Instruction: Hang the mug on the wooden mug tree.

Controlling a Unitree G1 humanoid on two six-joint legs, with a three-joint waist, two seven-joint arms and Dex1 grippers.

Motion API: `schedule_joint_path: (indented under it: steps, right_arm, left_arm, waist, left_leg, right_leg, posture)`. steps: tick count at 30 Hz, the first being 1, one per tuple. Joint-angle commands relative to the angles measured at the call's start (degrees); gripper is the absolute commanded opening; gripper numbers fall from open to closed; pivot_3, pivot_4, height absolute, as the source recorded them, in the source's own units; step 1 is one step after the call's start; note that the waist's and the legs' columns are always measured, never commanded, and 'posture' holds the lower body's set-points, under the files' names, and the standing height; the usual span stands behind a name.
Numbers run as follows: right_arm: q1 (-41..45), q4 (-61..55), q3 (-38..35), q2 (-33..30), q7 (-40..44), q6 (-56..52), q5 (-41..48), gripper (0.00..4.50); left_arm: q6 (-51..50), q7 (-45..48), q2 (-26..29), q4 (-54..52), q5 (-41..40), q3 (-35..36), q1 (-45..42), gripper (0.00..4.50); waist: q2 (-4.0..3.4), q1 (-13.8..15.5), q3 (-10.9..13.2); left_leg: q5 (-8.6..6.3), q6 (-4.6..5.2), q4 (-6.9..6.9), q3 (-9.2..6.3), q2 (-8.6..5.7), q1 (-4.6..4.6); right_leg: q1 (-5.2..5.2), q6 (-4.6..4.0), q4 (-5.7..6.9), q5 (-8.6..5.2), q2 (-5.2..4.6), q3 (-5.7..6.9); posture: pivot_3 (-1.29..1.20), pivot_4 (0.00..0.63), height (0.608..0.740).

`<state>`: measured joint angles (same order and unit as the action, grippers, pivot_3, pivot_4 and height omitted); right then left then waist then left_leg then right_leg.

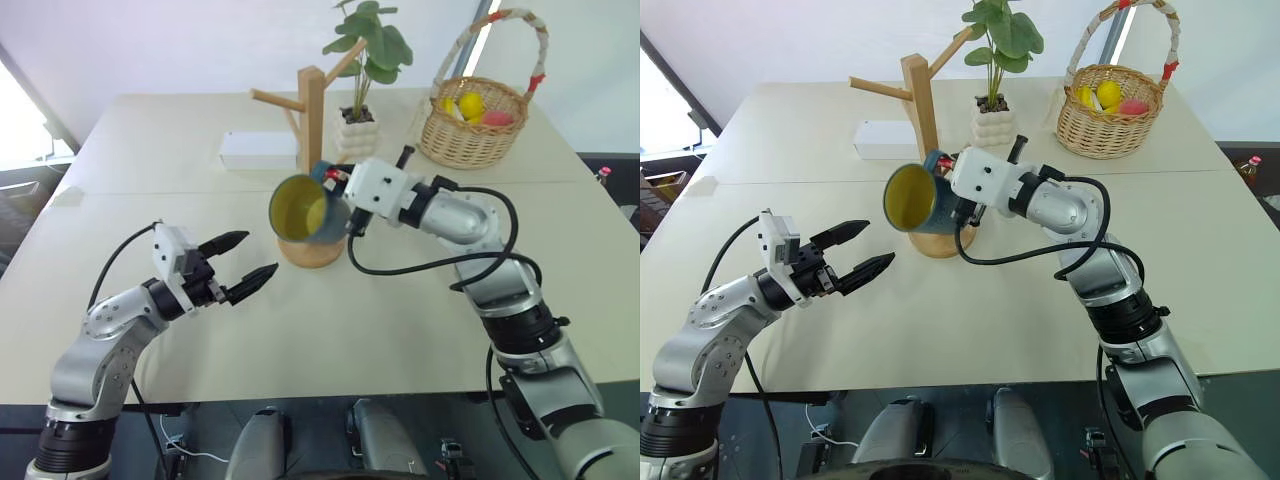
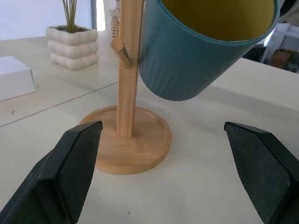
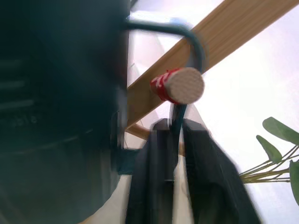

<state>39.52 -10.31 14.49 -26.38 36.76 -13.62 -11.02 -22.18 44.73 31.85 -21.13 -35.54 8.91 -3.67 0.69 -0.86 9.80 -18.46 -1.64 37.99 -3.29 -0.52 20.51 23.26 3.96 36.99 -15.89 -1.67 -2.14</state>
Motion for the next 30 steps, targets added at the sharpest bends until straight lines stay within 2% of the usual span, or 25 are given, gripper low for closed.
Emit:
schedule_joint_path:
  steps: [1, 4, 7, 11, 14, 21, 25, 30]
  right_arm:
    - [1.98, -1.46, -1.79, -0.15, -1.56, 1.19, -0.6, 2.38]
    - [1.77, -1.8, -2.45, -1.36, -1.73, 2.26, -1.19, 3.93]
    - [0.92, -2.19, -3.91, -3.4, -1.55, 3.5, -0.99, 3.93]
    - [-5.16, -2.8, -12.34, -7.65, 0.01, 4.3, 5.23, 3.93]
    - [-12.11, -1.52, -19.12, -7.21, 0.44, 3.56, 12.16, 3.93]
    - [-26.32, 4.67, -26.6, 0.4, -2.63, 3.66, 22.13, 3.93]
    - [-29.64, 6.59, -27.7, 3.98, -4.3, 3.76, 25.1, 3.93]
    - [-31.06, 7.73, -27.65, 5.27, -5.11, 4.33, 26.32, 3.93]
  left_arm:
    - [0.2, -0.19, 0.54, -2.32, -0.35, 0.77, -0.58, 4.5]
    - [0.26, -0.18, 0.57, -2.0, -0.22, 0.72, -0.78, 4.5]
    - [0.33, -0.24, 0.56, -1.69, -0.06, 0.68, -0.95, 4.5]
    - [0.37, -1.22, 0.19, -0.32, 0.5, 1.02, -0.29, 4.5]
    - [0.61, -3.14, -0.53, 2.1, 1.47, 1.65, 0.47, 4.5]
    - [5.63, -12.78, -5.82, 11.02, 7.34, 5.3, 0.96, 4.5]
    - [7.08, -15.81, -8.01, 14.21, 8.04, 7.88, 2.46, 4.5]
    - [8.0, -17.74, -8.78, 15.47, 9.29, 8.95, 4.56, 4.5]
  waist:
    - [0.0, 0.0, 0.0]
    - [0.0, 0.0, 0.0]
    - [0.0, 0.08, 0.0]
    - [0.02, 0.37, 0.0]
    - [0.04, 0.23, -0.01]
    - [0.03, -0.11, -0.01]
    - [0.03, -0.09, -0.01]
    - [0.03, 0.16, -0.01]
  left_leg:
    - [0.0, 0.0, 0.0, 0.0, 0.0, 0.0]
    - [0.0, 0.0, 0.0, 0.0, 0.0, 0.0]
    - [0.0, 0.0, 0.0, 0.0, 0.0, 0.0]
    - [0.0, 0.0, 0.0, -0.01, -0.01, 0.04]
    - [-0.01, 0.01, 0.0, 0.0, -0.03, 0.03]
    - [-0.01, 0.01, -0.07, 0.02, 0.02, -0.09]
    - [0.0, 0.01, -0.04, 0.02, 0.04, -0.12]
    - [-0.01, 0.01, -0.01, 0.02, 0.03, -0.08]
  right_leg:
    - [0.0, 0.0, 0.0, 0.0, 0.0, 0.0]
    - [0.0, 0.0, 0.0, 0.0, 0.0, 0.0]
    - [0.0, 0.0, 0.0, 0.0, 0.0, 0.0]
    - [-0.04, 0.0, -0.05, 0.0, -0.02, 0.02]
    - [-0.09, 0.01, -0.13, 0.0, -0.04, 0.01]
    - [-0.05, 0.01, 0.04, 0.0, 0.05, -0.04]
    - [-0.06, 0.01, 0.11, 0.0, 0.1, -0.05]
    - [-0.06, 0.01, 0.07, 0.01, 0.06, -0.05]
  posture:
    - [0.0, 0.15, 0.74]
    - [0.0, 0.15, 0.74]
    - [0.0, 0.15, 0.74]
    - [0.0, 0.15, 0.74]
    - [0.0, 0.15, 0.74]
    - [0.0, 0.15, 0.74]
    - [0.0, 0.15, 0.74]
    - [0.0, 0.15, 0.74]
